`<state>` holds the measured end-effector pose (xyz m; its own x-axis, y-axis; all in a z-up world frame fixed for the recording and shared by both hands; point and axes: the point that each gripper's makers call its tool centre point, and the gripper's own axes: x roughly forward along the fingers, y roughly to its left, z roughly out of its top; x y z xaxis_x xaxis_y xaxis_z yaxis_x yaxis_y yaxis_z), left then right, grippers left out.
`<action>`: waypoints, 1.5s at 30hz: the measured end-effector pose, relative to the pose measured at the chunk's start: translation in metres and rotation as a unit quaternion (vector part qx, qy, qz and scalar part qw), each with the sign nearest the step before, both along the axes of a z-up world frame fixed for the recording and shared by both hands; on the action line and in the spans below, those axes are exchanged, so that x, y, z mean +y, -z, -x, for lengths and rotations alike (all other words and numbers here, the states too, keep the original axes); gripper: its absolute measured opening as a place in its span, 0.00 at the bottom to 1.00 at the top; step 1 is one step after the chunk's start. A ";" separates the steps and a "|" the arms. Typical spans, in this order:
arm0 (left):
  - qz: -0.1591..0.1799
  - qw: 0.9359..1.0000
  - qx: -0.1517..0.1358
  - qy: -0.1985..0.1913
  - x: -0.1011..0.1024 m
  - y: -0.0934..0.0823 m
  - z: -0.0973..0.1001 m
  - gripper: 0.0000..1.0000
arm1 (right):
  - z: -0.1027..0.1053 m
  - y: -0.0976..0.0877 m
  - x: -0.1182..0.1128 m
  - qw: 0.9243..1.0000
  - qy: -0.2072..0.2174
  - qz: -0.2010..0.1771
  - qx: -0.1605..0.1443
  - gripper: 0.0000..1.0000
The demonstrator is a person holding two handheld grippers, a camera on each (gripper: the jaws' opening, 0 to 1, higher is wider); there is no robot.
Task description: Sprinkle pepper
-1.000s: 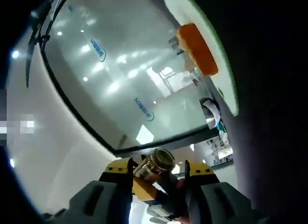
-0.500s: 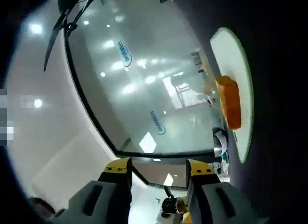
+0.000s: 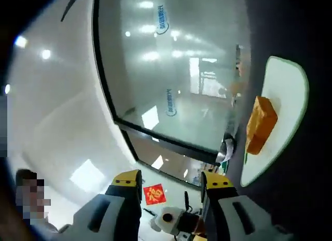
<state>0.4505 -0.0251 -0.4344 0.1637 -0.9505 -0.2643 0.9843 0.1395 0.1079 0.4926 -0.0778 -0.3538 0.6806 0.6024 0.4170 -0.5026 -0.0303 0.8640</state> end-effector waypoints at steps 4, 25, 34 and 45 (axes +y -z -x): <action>0.004 1.000 0.010 0.019 -0.002 0.002 -0.004 0.19 | -0.006 0.003 0.002 0.999 0.005 0.050 -0.015 0.40; 0.074 0.994 0.043 0.065 0.002 0.001 -0.009 0.19 | -0.006 0.021 0.052 0.954 -0.174 0.240 -0.045 0.22; 0.081 0.994 0.038 0.070 0.001 0.001 -0.008 0.19 | 0.004 0.024 0.072 0.937 -0.215 0.271 -0.056 0.14; 0.082 0.994 0.040 0.067 -0.001 0.001 -0.007 0.19 | 0.004 0.019 0.069 0.890 -0.146 0.388 -0.191 0.00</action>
